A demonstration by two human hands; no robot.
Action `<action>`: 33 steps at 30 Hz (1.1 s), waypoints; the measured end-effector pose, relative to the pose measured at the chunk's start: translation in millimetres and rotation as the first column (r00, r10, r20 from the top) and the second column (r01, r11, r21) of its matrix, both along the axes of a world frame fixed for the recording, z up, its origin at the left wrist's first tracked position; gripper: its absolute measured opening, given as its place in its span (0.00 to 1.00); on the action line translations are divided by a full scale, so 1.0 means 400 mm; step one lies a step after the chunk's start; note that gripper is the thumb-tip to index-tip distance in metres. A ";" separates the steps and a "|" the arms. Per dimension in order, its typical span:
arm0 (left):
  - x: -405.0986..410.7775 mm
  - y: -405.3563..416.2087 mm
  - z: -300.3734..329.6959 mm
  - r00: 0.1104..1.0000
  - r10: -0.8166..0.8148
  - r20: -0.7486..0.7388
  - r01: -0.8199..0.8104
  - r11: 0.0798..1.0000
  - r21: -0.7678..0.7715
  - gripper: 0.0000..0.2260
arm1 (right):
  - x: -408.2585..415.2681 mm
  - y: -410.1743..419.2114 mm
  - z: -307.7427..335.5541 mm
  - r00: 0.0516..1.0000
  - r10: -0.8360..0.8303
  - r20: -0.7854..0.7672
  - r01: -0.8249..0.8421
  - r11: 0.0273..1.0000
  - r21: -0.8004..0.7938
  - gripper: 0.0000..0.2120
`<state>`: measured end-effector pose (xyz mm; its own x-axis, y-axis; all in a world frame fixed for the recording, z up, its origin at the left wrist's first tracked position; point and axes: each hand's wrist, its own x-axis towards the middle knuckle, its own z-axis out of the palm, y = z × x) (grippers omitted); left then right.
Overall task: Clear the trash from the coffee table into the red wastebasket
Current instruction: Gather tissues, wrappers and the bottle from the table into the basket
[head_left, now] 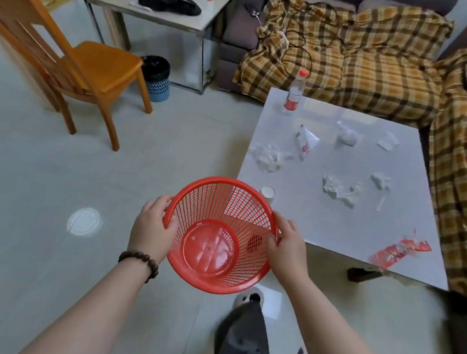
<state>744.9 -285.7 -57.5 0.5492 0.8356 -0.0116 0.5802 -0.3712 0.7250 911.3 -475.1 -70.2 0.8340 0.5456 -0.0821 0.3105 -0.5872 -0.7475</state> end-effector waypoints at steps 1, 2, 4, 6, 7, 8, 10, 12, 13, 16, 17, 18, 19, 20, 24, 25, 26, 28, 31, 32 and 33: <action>0.020 0.021 -0.011 1.000 -0.003 -0.003 0.003 1.000 -0.017 0.16 | 0.026 0.026 -0.011 1.000 0.011 -0.019 -0.011 1.000 0.007 0.23; 0.042 0.042 -0.023 1.000 -0.003 -0.007 0.003 0.999 -0.036 0.16 | 0.053 0.051 -0.022 0.999 0.023 -0.035 -0.023 1.000 0.012 0.23; 0.091 0.086 -0.048 1.000 0.013 -0.020 -0.014 0.997 -0.077 0.17 | 0.115 0.104 -0.048 0.997 0.050 -0.052 -0.049 0.999 0.018 0.22; 0.147 0.131 -0.072 0.999 0.033 -0.034 -0.037 0.993 -0.116 0.18 | 0.183 0.156 -0.080 0.994 0.079 -0.074 -0.077 0.997 0.019 0.22; 0.178 0.152 -0.082 0.998 0.039 -0.046 -0.045 0.991 -0.125 0.18 | 0.219 0.183 -0.098 0.991 0.090 -0.094 -0.089 0.996 0.018 0.22; 0.211 0.173 -0.091 0.997 0.044 -0.063 -0.051 0.991 -0.125 0.18 | 0.255 0.209 -0.116 0.988 0.099 -0.118 -0.098 0.995 0.013 0.22; 0.282 0.216 -0.107 0.993 0.055 -0.108 -0.067 0.992 -0.111 0.18 | 0.333 0.260 -0.157 0.979 0.113 -0.172 -0.115 0.993 -0.005 0.22; 0.332 0.242 -0.110 0.987 0.072 -0.145 -0.084 0.993 -0.082 0.18 | 0.385 0.286 -0.189 0.964 0.133 -0.229 -0.144 0.989 -0.035 0.21; 0.364 0.260 -0.118 0.982 0.087 -0.167 -0.100 0.992 -0.073 0.18 | 0.421 0.300 -0.212 0.955 0.127 -0.268 -0.147 0.988 -0.054 0.21; 0.433 0.299 -0.141 0.966 0.121 -0.230 -0.141 0.987 -0.075 0.18 | 0.510 0.311 -0.283 0.945 0.062 -0.321 -0.120 0.979 -0.167 0.22; 0.449 0.311 -0.150 0.961 0.126 -0.247 -0.149 0.986 -0.077 0.18 | 0.534 0.310 -0.307 0.949 0.049 -0.310 -0.123 0.967 -0.224 0.23; 0.461 0.323 -0.160 0.956 0.130 -0.262 -0.155 0.985 -0.075 0.18 | 0.554 0.309 -0.329 0.953 0.051 -0.300 -0.139 0.950 -0.279 0.24; 0.471 0.333 -0.167 0.952 0.132 -0.276 -0.158 0.985 -0.072 0.18 | 0.568 0.306 -0.352 0.953 0.061 -0.296 -0.161 0.932 -0.326 0.25; 0.478 0.343 -0.174 0.948 0.134 -0.290 -0.160 0.985 -0.071 0.18 | 0.578 0.306 -0.373 0.950 0.071 -0.304 -0.184 0.914 -0.362 0.27; 0.502 0.387 -0.202 0.932 0.151 -0.329 -0.192 0.977 -0.094 0.18 | 0.594 0.328 -0.446 0.941 0.072 -0.329 -0.222 0.867 -0.445 0.31; 0.508 0.399 -0.208 0.928 0.151 -0.340 -0.192 0.977 -0.092 0.18 | 0.595 0.336 -0.463 0.936 0.078 -0.343 -0.238 0.857 -0.456 0.32; 0.514 0.410 -0.213 0.925 0.149 -0.350 -0.191 0.977 -0.090 0.18 | 0.596 0.344 -0.478 0.929 0.082 -0.360 -0.255 0.847 -0.467 0.32; 0.527 0.432 -0.221 0.916 0.159 -0.367 -0.209 0.973 -0.101 0.19 | 0.599 0.361 -0.504 0.925 0.078 -0.372 -0.265 0.834 -0.484 0.29; 0.550 0.453 -0.232 0.913 0.179 -0.367 -0.230 0.968 -0.100 0.17 | 0.605 0.380 -0.521 0.929 0.024 -0.368 -0.219 0.839 -0.498 0.22; 0.559 0.458 -0.234 0.914 0.188 -0.360 -0.236 0.967 -0.094 0.17 | 0.610 0.387 -0.518 0.927 0.000 -0.376 -0.203 0.841 -0.501 0.21; 0.568 0.463 -0.236 0.915 0.198 -0.353 -0.244 0.966 -0.090 0.16 | 0.615 0.394 -0.511 0.924 -0.026 -0.381 -0.180 0.851 -0.494 0.21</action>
